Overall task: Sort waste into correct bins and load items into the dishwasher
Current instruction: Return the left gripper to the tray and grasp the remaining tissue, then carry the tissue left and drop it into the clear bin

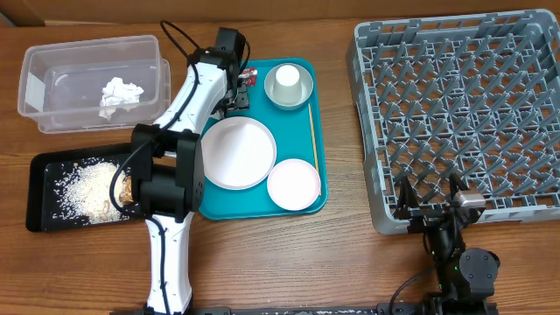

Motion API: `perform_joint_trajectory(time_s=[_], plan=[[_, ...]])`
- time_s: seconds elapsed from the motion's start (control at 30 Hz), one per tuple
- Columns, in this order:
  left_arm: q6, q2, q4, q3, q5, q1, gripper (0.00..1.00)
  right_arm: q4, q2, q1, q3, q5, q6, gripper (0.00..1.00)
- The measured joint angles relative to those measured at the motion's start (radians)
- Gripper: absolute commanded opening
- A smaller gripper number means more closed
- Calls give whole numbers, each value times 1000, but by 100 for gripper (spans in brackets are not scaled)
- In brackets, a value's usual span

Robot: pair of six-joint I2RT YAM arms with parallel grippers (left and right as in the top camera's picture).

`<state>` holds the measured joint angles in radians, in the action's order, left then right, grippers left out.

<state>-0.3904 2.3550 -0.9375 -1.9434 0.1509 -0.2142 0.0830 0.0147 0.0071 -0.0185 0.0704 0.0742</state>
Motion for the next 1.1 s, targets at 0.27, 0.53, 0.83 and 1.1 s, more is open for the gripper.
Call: perform_joint_trajectory(time_s=[0.27, 0.53, 0.83, 1.1], plan=[[-6, 3, 2, 0, 0, 0, 4, 0, 0, 0, 0, 0, 0, 100], [-3, 3, -51, -8, 5, 0, 4, 0, 0, 0, 0, 0, 0, 100], [-3, -13, -263, -238, 129, 0, 4, 0, 0, 0, 0, 0, 0, 100], [5, -132, -261, -363, 278, 7, 4, 0, 0, 0, 0, 0, 0, 100]])
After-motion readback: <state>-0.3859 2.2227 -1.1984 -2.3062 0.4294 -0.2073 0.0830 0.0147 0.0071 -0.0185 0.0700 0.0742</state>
